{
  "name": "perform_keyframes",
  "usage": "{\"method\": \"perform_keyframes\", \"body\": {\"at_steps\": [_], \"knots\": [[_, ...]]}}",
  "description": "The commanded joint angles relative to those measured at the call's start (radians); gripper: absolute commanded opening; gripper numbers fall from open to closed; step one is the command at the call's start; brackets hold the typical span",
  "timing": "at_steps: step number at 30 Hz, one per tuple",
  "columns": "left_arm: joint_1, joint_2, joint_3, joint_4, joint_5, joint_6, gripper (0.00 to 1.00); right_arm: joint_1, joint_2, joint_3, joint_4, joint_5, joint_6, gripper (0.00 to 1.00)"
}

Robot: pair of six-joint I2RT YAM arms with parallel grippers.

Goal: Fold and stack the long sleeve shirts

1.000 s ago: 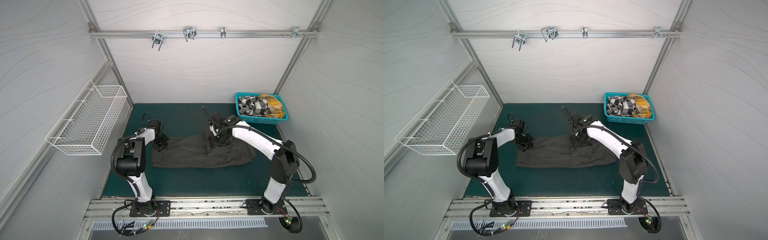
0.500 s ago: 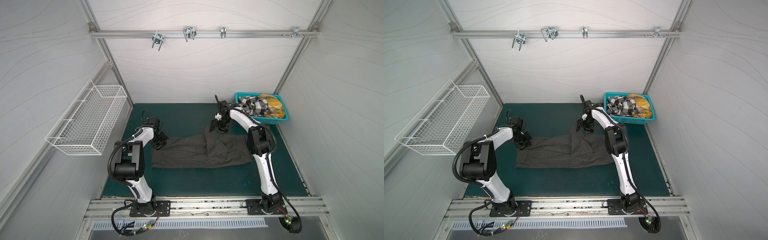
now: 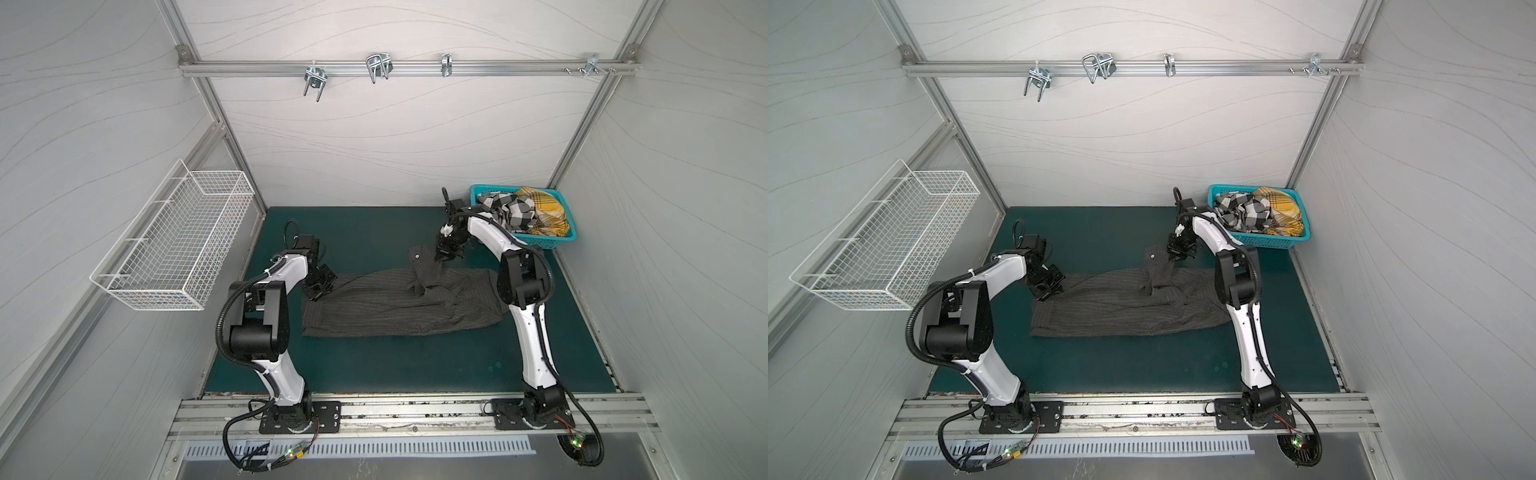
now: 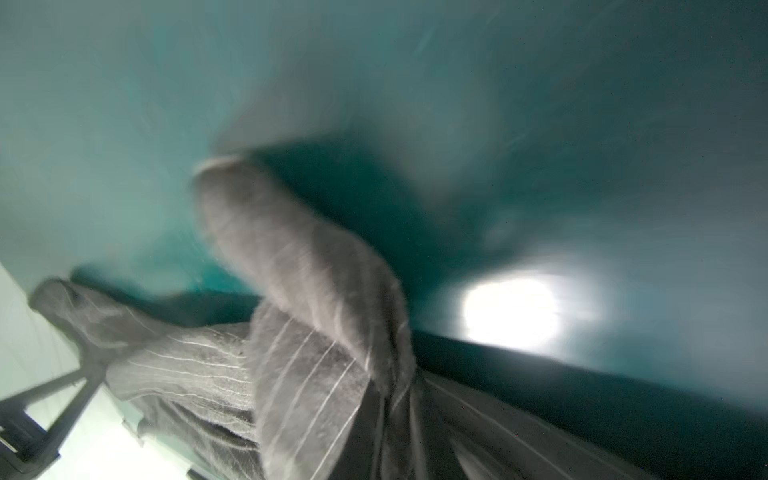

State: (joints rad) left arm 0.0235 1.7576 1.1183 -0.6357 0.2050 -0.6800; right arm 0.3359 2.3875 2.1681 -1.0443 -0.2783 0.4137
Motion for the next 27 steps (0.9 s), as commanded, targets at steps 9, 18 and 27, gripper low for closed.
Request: {"method": "perform_keyframes", "body": {"at_steps": [9, 18, 27], "knots": [[-0.002, -0.008, 0.053, 0.010, 0.004, -0.016, 0.03, 0.181, -0.383, -0.049, 0.006, 0.330, -0.078, 0.02], [-0.002, -0.175, 0.041, -0.058, 0.011, -0.057, 0.30, 0.655, -0.653, -0.628, 0.132, 0.455, 0.150, 0.61], [-0.114, -0.246, 0.027, -0.071, 0.068, -0.040, 0.48, 0.632, -0.801, -0.705, -0.024, 0.460, 0.175, 0.74]]}}
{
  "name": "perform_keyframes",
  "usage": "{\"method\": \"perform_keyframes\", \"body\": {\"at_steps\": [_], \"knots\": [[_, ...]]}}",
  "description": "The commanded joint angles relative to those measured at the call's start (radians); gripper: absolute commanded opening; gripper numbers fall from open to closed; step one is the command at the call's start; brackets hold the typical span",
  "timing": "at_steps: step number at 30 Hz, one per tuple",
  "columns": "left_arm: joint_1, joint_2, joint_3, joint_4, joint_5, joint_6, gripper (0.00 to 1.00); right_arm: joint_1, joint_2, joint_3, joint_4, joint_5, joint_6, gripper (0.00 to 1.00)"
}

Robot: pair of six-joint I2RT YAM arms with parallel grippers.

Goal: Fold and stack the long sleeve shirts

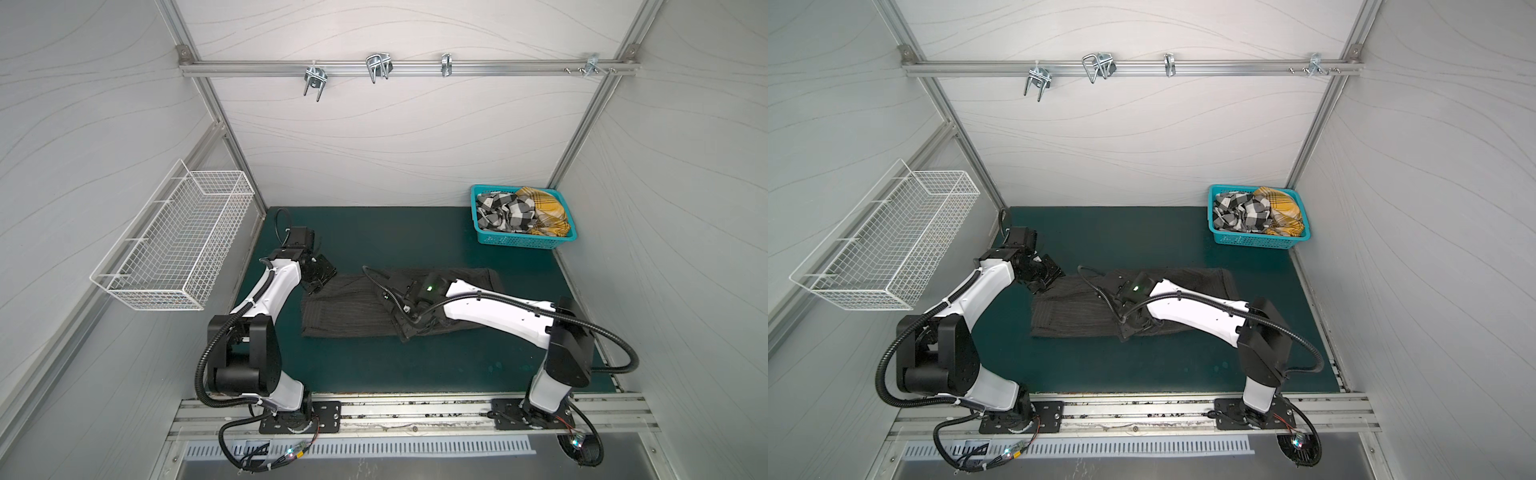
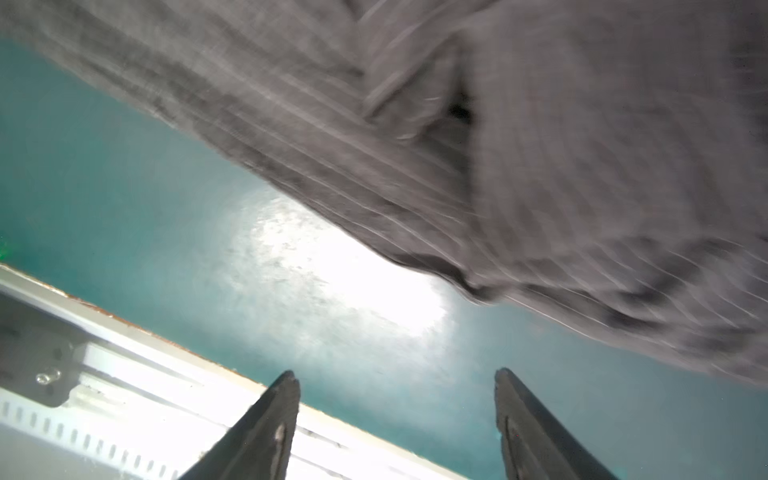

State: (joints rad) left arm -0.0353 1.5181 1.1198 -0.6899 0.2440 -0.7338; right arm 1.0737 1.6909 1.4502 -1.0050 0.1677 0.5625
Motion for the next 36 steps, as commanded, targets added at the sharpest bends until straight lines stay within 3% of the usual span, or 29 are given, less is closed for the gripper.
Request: {"method": "perform_keyframes", "body": {"at_steps": [1, 3, 5, 7, 9, 13, 18, 24, 36], "knots": [[-0.087, 0.003, 0.047, -0.011, 0.033, 0.015, 0.50, -0.176, -0.117, 0.003, -0.044, -0.046, 0.009, 0.72], [-0.151, 0.033, 0.112, -0.003, 0.023, 0.025, 0.53, -0.320, -0.100, -0.001, -0.015, -0.171, -0.017, 0.64], [-0.232, 0.102, 0.217, -0.019, -0.024, 0.059, 0.56, -0.453, -0.045, 0.007, 0.022, -0.318, -0.026, 0.42], [-0.298, 0.194, 0.327, -0.045, -0.047, 0.101, 0.58, -0.528, 0.021, 0.025, 0.038, -0.414, -0.023, 0.29], [-0.356, 0.292, 0.440, -0.094, -0.085, 0.151, 0.58, -0.569, 0.071, 0.046, 0.039, -0.461, -0.024, 0.22], [-0.455, 0.454, 0.609, -0.191, -0.178, 0.243, 0.59, -0.612, 0.080, 0.006, 0.071, -0.477, 0.012, 0.19], [-0.522, 0.571, 0.674, -0.233, -0.210, 0.297, 0.59, -0.655, 0.074, -0.079, 0.125, -0.529, 0.027, 0.19], [-0.541, 0.664, 0.710, -0.242, -0.214, 0.294, 0.58, -0.697, 0.111, -0.148, 0.161, -0.583, 0.018, 0.19], [-0.541, 0.781, 0.823, -0.274, -0.334, 0.220, 0.41, -0.703, 0.110, -0.217, 0.187, -0.591, 0.009, 0.18]]}}
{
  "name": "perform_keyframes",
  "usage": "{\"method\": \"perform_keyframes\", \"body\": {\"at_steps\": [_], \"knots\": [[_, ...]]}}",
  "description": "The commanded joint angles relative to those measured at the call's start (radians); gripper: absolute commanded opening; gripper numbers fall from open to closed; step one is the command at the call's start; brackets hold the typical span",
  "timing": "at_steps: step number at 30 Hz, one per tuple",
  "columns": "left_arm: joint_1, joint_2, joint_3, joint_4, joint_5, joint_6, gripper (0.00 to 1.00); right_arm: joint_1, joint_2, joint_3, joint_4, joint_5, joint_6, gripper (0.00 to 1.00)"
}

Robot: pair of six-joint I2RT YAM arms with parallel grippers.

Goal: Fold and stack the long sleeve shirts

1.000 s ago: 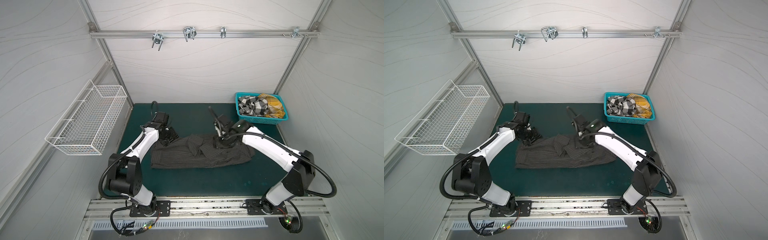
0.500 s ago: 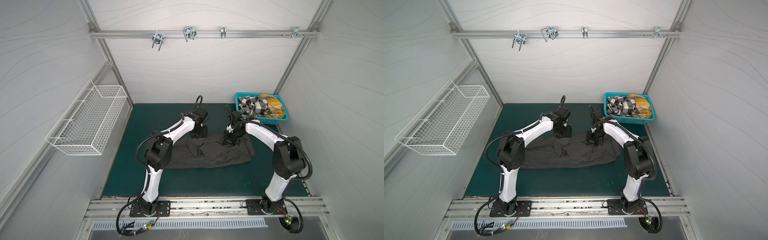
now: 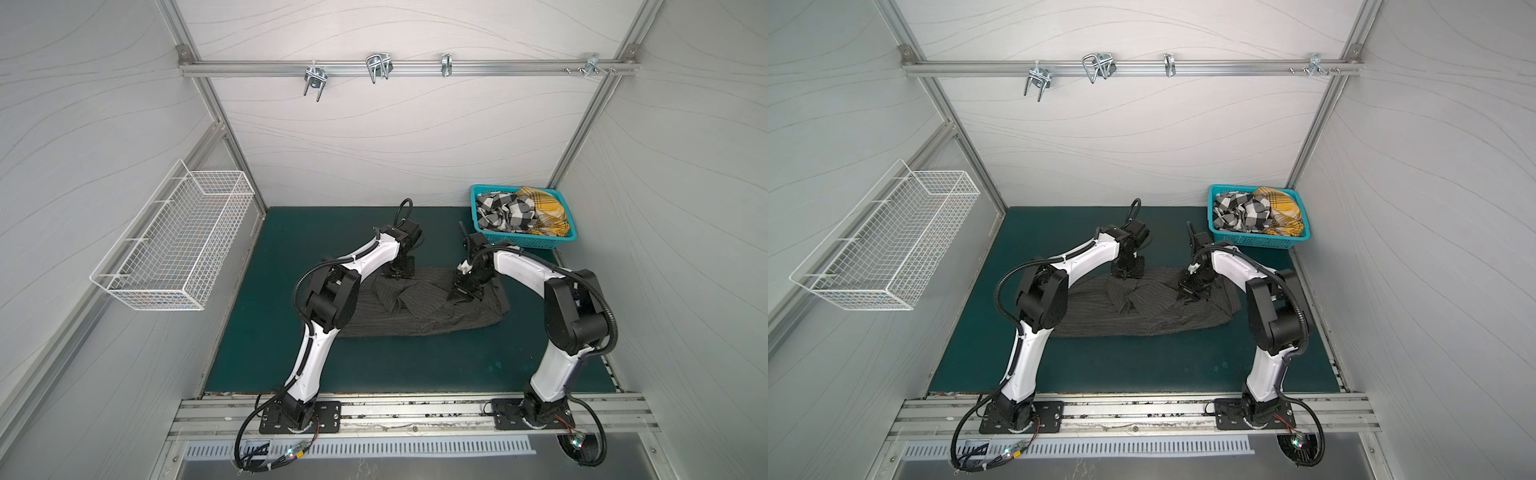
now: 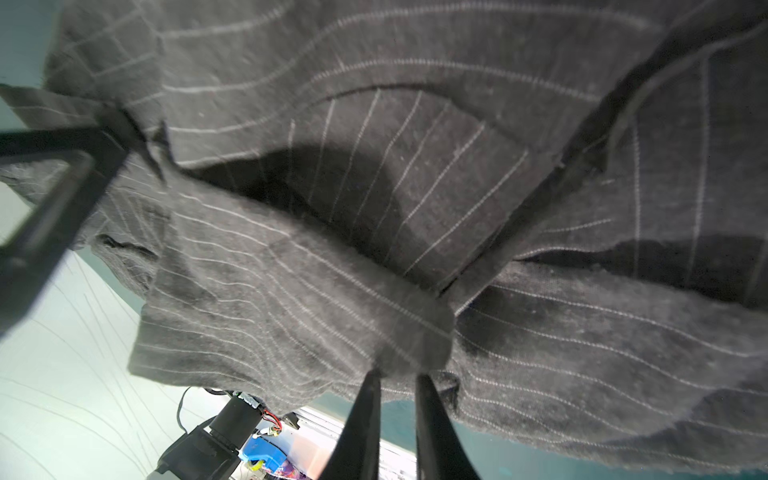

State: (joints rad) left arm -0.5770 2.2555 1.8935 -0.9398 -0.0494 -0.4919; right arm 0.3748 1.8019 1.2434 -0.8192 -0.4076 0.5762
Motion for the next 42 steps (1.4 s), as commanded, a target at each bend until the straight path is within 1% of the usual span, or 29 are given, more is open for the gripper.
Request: {"method": "perform_keyframes", "body": {"at_steps": [1, 5, 9, 10, 12, 15, 17, 18, 21, 23, 26, 28, 29, 31, 33, 34, 36, 37, 38, 39, 42], "knots": [[0.001, 0.055, 0.062, -0.031, -0.032, -0.023, 0.41, -0.007, -0.003, -0.014, 0.003, -0.016, -0.007, 0.18], [-0.006, 0.065, 0.073, -0.038, -0.004, -0.025, 0.46, -0.013, -0.009, -0.021, 0.006, -0.018, -0.009, 0.18], [-0.011, 0.071, 0.063, -0.034, 0.014, -0.031, 0.46, -0.012, -0.011, -0.019, 0.009, -0.020, -0.007, 0.18], [-0.012, 0.073, 0.058, -0.034, 0.011, -0.034, 0.44, -0.012, -0.012, -0.020, 0.009, -0.022, -0.007, 0.18], [-0.012, 0.083, 0.055, -0.038, -0.005, -0.042, 0.35, -0.012, -0.013, -0.019, 0.009, -0.022, -0.007, 0.18], [-0.011, 0.089, 0.055, -0.047, -0.016, -0.051, 0.18, -0.014, -0.019, -0.022, 0.006, -0.022, -0.007, 0.17], [-0.012, 0.075, 0.055, -0.050, -0.022, -0.058, 0.04, -0.018, -0.023, -0.022, 0.006, -0.018, -0.007, 0.16], [-0.011, 0.064, 0.056, -0.052, -0.028, -0.062, 0.00, -0.020, -0.024, -0.024, 0.006, -0.017, -0.008, 0.16], [-0.011, 0.003, 0.071, -0.073, -0.041, -0.065, 0.00, -0.025, -0.031, -0.020, 0.006, -0.019, -0.008, 0.15], [-0.011, -0.069, 0.088, -0.094, -0.054, -0.055, 0.00, -0.029, -0.047, -0.004, -0.004, -0.011, -0.015, 0.15], [-0.012, -0.222, 0.087, -0.076, -0.073, -0.019, 0.00, -0.041, -0.082, 0.048, -0.034, 0.008, -0.028, 0.15], [-0.011, -0.346, 0.067, -0.021, -0.059, 0.032, 0.00, -0.049, -0.112, 0.087, -0.047, 0.008, -0.029, 0.20], [-0.011, -0.406, 0.044, 0.027, -0.038, 0.056, 0.00, -0.053, -0.128, 0.108, -0.053, 0.007, -0.030, 0.24], [-0.010, -0.547, -0.058, 0.186, 0.050, 0.123, 0.00, -0.062, -0.166, 0.160, -0.054, -0.006, -0.022, 0.40], [-0.009, -0.647, -0.157, 0.297, 0.130, 0.164, 0.00, -0.066, -0.199, 0.205, -0.038, -0.023, -0.022, 0.57], [-0.007, -0.691, -0.196, 0.347, 0.189, 0.190, 0.00, -0.069, -0.210, 0.232, -0.032, -0.038, -0.021, 0.62], [-0.007, -0.746, -0.261, 0.408, 0.339, 0.245, 0.00, -0.072, -0.212, 0.292, -0.035, -0.094, -0.019, 0.69], [-0.007, -0.765, -0.290, 0.424, 0.379, 0.264, 0.00, -0.073, -0.206, 0.329, -0.049, -0.118, -0.018, 0.71], [-0.004, -0.781, -0.311, 0.431, 0.398, 0.273, 0.00, -0.073, -0.203, 0.358, -0.066, -0.130, -0.020, 0.72], [0.008, -0.801, -0.352, 0.457, 0.435, 0.276, 0.00, -0.072, -0.203, 0.384, -0.077, -0.134, -0.018, 0.72], [0.075, -0.854, -0.478, 0.595, 0.612, 0.216, 0.00, -0.067, -0.227, 0.413, -0.069, -0.149, -0.011, 0.76]]}}
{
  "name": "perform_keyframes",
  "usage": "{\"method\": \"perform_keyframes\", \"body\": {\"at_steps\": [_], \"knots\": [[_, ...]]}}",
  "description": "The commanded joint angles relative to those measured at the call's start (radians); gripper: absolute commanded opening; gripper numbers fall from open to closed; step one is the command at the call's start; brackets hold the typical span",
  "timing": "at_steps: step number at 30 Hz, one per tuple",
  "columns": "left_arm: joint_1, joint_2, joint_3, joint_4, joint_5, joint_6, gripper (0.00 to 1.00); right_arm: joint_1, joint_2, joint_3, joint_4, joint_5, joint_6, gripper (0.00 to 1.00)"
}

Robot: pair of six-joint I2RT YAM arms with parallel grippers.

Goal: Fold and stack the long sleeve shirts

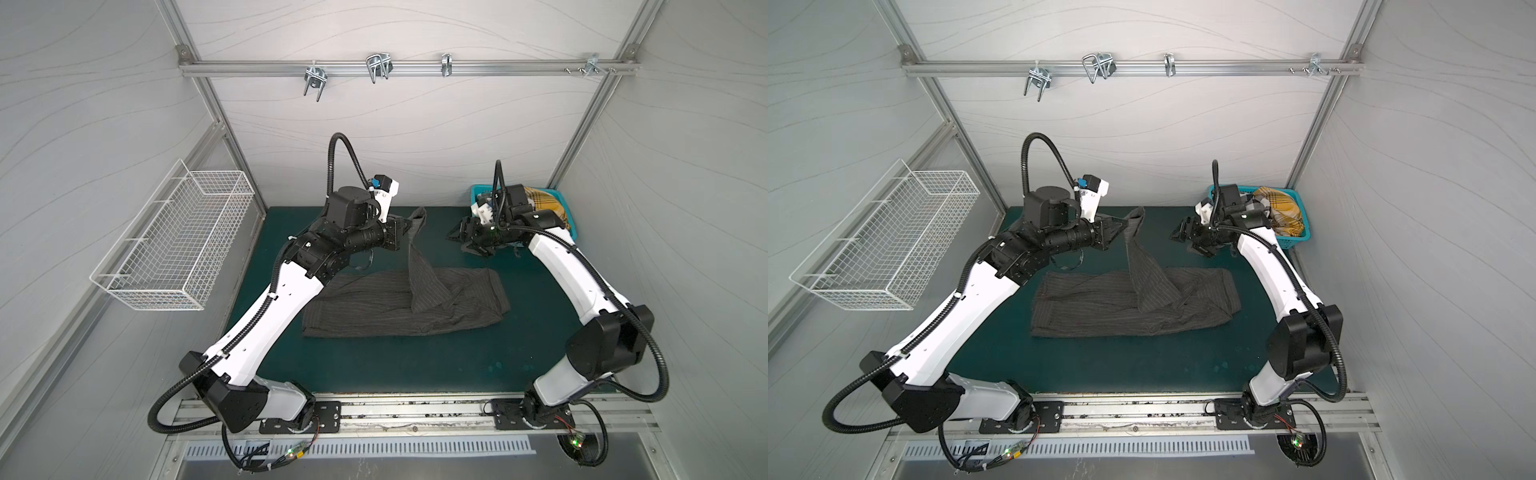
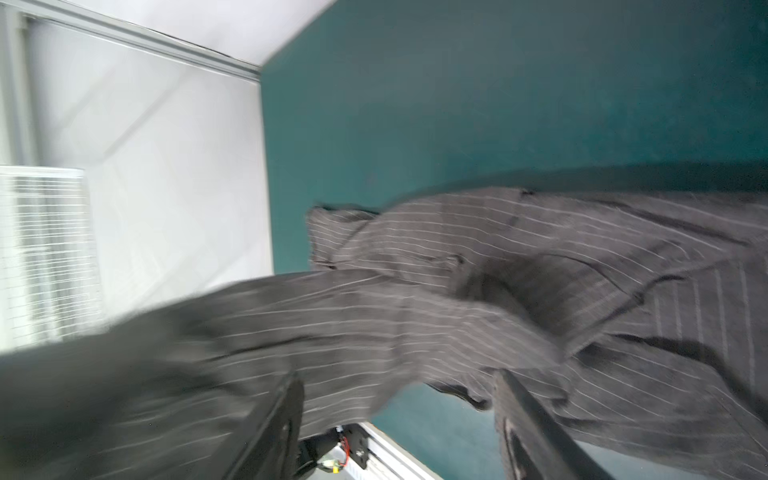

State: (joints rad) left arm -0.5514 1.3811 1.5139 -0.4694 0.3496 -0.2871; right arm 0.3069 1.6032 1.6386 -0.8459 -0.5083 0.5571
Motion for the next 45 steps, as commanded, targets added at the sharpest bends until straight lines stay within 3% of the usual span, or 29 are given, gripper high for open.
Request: {"method": "perform_keyframes", "body": {"at_steps": [1, 5, 9, 15, 17, 21, 26, 30, 40, 45], "knots": [[0.067, 0.009, -0.137, 0.169, 0.273, -0.004, 0.00, 0.008, -0.040, 0.018, -0.038, -0.053, 0.006, 0.78], [0.079, 0.027, -0.155, 0.123, 0.443, 0.054, 0.00, 0.044, -0.049, 0.022, -0.071, -0.076, -0.032, 0.83], [0.078, 0.043, -0.172, 0.039, 0.472, 0.088, 0.00, 0.068, -0.073, -0.040, -0.089, -0.068, -0.041, 0.85], [0.110, -0.058, -0.228, 0.019, -0.045, -0.146, 0.00, 0.052, -0.092, -0.170, -0.170, 0.112, -0.051, 0.85], [0.130, -0.115, -0.242, 0.045, -0.135, -0.260, 0.00, 0.052, -0.099, -0.231, -0.181, 0.156, -0.055, 0.84], [0.135, -0.200, -0.217, 0.162, -0.127, -0.370, 0.00, 0.039, -0.116, -0.365, -0.141, 0.211, -0.036, 0.84], [0.134, -0.235, -0.129, 0.206, -0.136, -0.393, 0.00, -0.090, -0.043, -0.442, -0.076, 0.180, 0.024, 0.77], [0.134, -0.252, -0.098, 0.261, -0.113, -0.432, 0.00, -0.140, 0.068, -0.392, -0.016, 0.105, 0.046, 0.68], [0.128, -0.283, -0.061, 0.372, -0.081, -0.482, 0.00, -0.146, 0.254, -0.327, 0.080, 0.029, 0.130, 0.67], [0.124, -0.289, -0.081, 0.411, -0.072, -0.494, 0.00, -0.145, 0.292, -0.335, 0.126, 0.008, 0.186, 0.52]]}}
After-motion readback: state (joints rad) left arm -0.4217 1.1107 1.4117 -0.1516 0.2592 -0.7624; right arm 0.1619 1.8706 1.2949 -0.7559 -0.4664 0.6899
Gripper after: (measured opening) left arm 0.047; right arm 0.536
